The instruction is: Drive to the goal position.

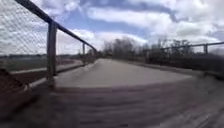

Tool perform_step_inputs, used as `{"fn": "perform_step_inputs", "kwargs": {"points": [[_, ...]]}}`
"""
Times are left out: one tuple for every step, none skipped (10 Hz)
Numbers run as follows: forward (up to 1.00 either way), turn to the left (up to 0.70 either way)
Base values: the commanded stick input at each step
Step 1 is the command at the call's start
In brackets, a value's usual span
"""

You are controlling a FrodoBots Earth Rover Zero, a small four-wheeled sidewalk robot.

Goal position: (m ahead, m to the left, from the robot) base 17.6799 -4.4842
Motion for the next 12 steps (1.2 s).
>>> {"fn": "perform_step_inputs", "kwargs": {"points": [[0.95,0.0],[0.95,0.0],[0.96,0.0],[0.95,0.0],[0.95,0.0],[0.96,0.0],[0.96,0.0],[0.95,0.0],[0.96,0.0],[0.95,0.0],[0.95,0.0],[0.95,0.0]]}}
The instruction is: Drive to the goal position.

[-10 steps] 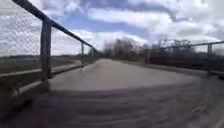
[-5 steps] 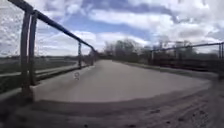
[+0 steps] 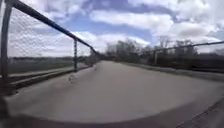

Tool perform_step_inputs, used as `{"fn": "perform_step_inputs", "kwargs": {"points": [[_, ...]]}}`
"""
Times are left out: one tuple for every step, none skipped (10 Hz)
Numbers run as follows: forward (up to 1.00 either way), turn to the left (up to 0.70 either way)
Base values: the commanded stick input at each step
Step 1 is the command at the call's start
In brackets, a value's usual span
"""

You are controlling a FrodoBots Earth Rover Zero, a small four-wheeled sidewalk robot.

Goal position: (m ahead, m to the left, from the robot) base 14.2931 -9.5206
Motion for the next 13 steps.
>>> {"fn": "perform_step_inputs", "kwargs": {"points": [[0.95,0.0],[0.95,0.0],[0.96,0.0],[0.95,0.0],[0.95,0.0],[0.96,0.01],[0.95,0.02],[0.95,0.02],[0.96,0.02],[0.96,0.02],[0.96,0.0],[0.96,0.0],[0.95,0.0]]}}
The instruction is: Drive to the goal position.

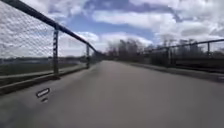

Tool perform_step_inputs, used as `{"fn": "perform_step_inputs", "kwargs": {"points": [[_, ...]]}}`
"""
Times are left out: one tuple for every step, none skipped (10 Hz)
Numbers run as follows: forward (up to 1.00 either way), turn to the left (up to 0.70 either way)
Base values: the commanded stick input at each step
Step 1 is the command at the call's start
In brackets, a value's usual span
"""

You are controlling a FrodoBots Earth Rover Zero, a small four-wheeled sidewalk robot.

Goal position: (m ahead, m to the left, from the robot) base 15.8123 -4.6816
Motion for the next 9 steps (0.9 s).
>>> {"fn": "perform_step_inputs", "kwargs": {"points": [[0.96,0.0],[0.96,0.0],[0.96,0.0],[0.96,0.0],[0.95,0.0],[0.95,0.0],[0.95,0.0],[0.96,0.0],[0.96,0.0]]}}
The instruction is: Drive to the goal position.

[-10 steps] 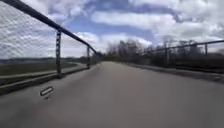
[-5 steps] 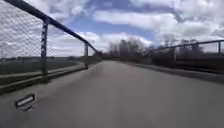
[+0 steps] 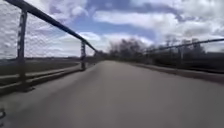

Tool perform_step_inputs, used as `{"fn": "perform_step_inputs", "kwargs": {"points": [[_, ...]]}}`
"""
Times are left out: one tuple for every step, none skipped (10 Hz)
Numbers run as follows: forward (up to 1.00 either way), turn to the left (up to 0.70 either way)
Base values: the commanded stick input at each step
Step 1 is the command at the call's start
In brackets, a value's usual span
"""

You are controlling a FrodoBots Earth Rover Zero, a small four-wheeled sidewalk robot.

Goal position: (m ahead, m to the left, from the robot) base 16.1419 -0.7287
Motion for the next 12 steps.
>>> {"fn": "perform_step_inputs", "kwargs": {"points": [[0.96,0.0],[0.96,0.0],[0.96,0.0],[0.96,0.0],[0.95,0.0],[0.93,0.0],[0.92,0.0],[0.91,0.0],[0.91,0.0],[0.91,0.0],[0.92,0.0],[0.91,0.0]]}}
